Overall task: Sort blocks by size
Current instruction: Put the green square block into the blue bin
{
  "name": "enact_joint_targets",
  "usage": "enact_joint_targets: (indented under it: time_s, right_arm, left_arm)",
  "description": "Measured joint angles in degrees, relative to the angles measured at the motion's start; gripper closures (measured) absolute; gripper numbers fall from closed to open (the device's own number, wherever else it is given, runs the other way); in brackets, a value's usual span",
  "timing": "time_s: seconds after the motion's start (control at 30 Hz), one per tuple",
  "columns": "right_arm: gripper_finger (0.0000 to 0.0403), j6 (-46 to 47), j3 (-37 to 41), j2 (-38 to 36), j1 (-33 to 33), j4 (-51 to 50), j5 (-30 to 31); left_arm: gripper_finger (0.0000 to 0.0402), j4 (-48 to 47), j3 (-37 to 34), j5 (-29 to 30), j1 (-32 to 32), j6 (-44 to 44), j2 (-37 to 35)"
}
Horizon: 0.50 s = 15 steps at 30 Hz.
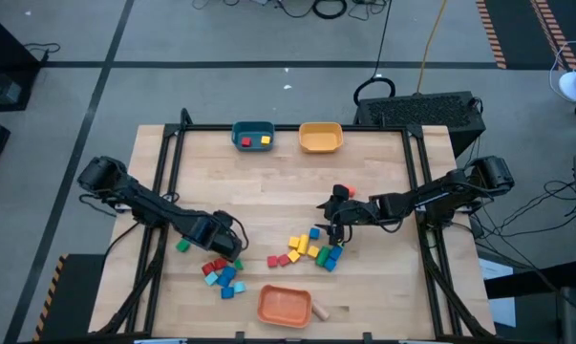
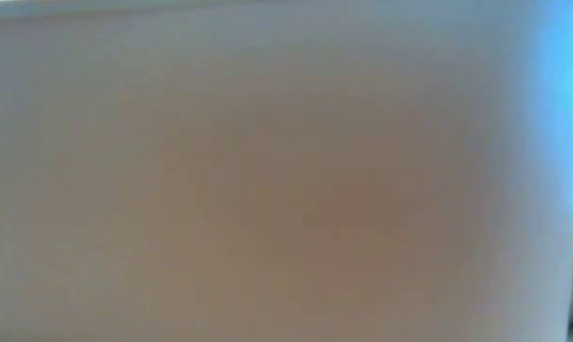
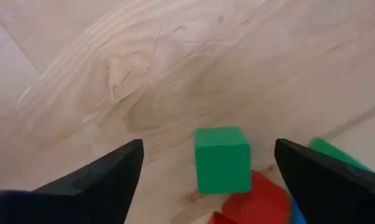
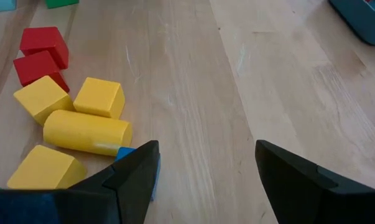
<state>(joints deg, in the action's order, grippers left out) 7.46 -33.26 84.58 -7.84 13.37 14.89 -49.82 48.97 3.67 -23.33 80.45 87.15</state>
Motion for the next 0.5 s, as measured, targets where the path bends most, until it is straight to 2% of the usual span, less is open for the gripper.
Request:
enact_joint_targets:
  time_s: [0.5]
  right_arm:
    - [0.0149, 0.7, 0.0, 0.0, 0.0, 0.0, 0.0]
  left_arm:
    - [0.0155, 0.5, 0.0, -1.5, 0.0, -1.4, 2.8]
